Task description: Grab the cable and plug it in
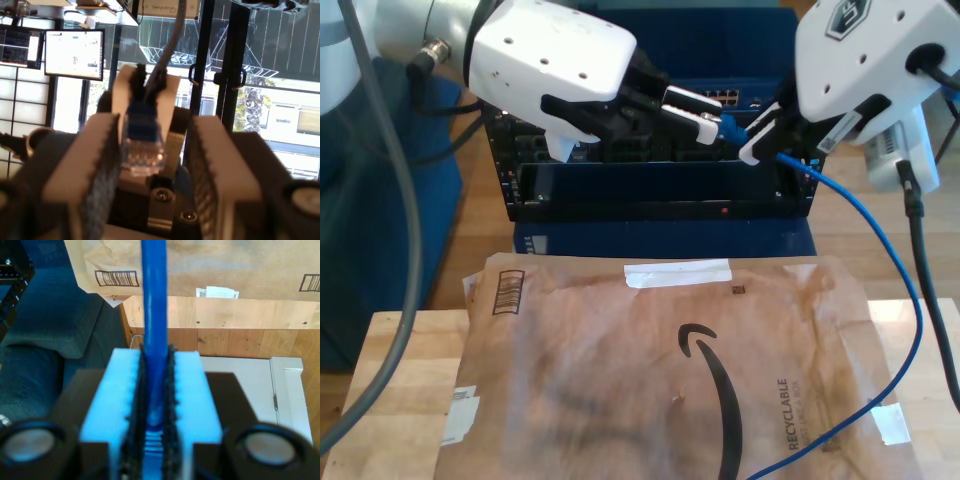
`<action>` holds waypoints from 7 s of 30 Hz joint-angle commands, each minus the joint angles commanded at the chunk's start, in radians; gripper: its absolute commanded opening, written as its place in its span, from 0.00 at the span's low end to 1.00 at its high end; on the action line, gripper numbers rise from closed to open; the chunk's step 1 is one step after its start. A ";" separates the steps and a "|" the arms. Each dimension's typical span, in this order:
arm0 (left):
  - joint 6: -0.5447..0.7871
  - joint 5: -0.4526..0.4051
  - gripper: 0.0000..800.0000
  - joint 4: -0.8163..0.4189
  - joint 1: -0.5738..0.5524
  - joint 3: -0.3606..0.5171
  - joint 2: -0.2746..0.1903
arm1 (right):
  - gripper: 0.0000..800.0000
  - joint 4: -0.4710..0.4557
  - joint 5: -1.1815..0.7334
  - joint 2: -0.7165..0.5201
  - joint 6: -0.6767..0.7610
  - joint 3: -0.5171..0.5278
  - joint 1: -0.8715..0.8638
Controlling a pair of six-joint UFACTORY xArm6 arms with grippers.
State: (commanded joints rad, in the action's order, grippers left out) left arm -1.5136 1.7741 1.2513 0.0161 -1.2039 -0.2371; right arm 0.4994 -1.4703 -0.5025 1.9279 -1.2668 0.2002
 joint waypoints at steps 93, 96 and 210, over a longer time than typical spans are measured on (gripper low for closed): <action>-0.387 0.480 0.01 0.359 0.150 -0.064 0.239 | 0.99 0.002 1.063 -0.445 -0.523 0.555 0.423; -0.387 0.482 0.02 0.361 0.152 -0.064 0.239 | 1.00 0.003 1.114 -0.445 -0.522 0.563 0.443; -0.138 0.261 1.00 -0.632 0.422 -0.446 0.236 | 0.00 -0.011 0.315 -0.167 -0.242 0.354 -0.143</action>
State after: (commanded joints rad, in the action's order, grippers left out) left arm -1.6517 2.0349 0.6191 0.4381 -1.6504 -0.0008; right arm 0.4887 -1.1558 -0.6697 1.6855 -0.9124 0.0575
